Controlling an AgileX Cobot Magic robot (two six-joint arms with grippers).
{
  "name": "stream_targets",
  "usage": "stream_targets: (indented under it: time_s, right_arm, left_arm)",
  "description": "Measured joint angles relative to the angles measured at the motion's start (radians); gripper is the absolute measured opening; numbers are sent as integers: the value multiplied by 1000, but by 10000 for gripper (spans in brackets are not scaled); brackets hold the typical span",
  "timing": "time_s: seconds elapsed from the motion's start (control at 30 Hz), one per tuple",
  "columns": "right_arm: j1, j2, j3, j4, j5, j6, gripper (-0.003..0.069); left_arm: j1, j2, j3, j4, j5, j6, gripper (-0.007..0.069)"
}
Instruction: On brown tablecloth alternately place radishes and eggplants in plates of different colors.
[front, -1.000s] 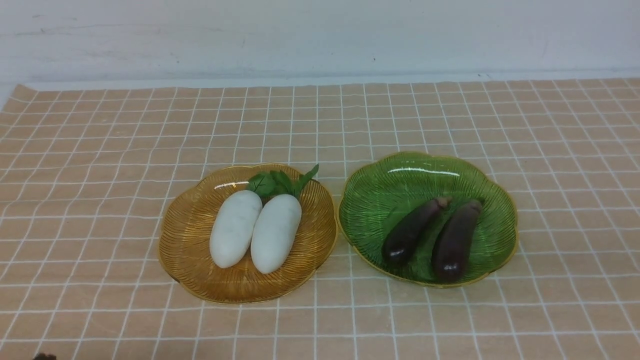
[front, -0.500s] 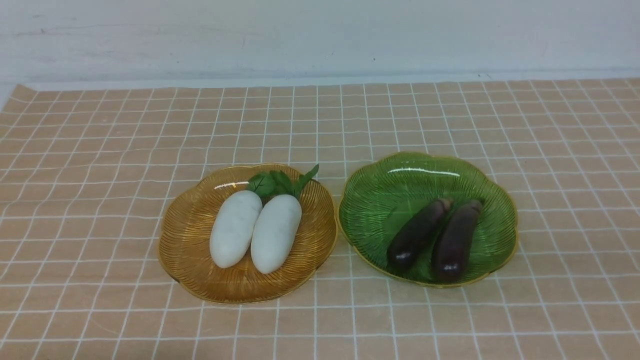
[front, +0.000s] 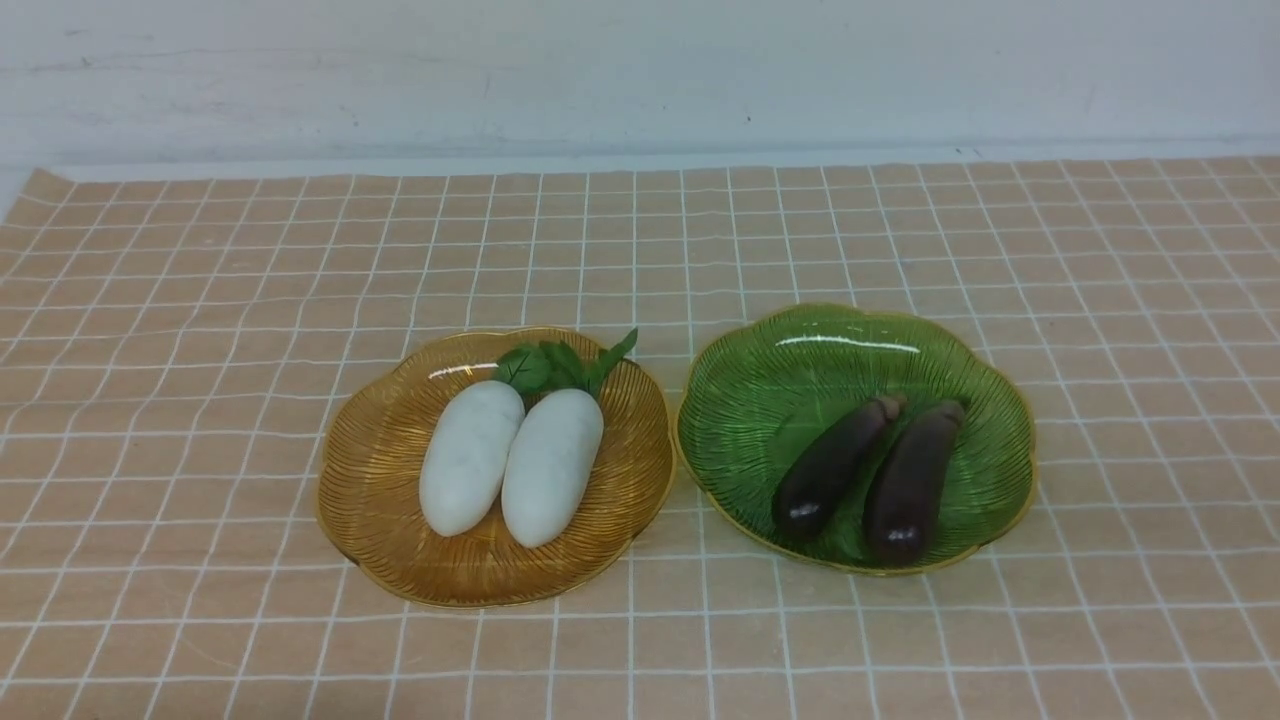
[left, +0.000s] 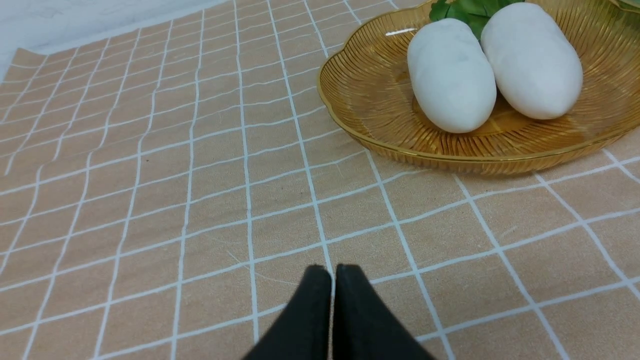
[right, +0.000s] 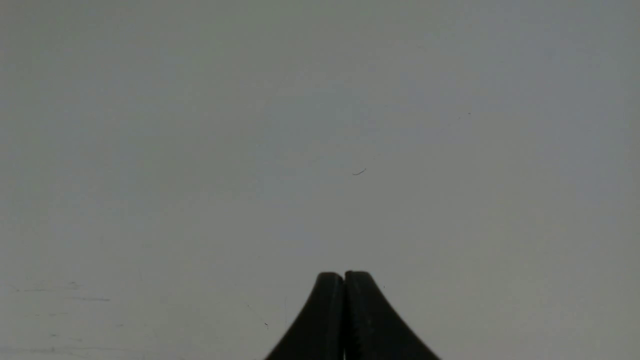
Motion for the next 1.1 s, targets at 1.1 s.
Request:
stream_targets:
  time_s: [1.1]
  right_arm:
    - [-254, -279, 360, -84, 563, -59, -15]
  left_arm:
    - [0, -1, 0, 2, 0, 3, -3]
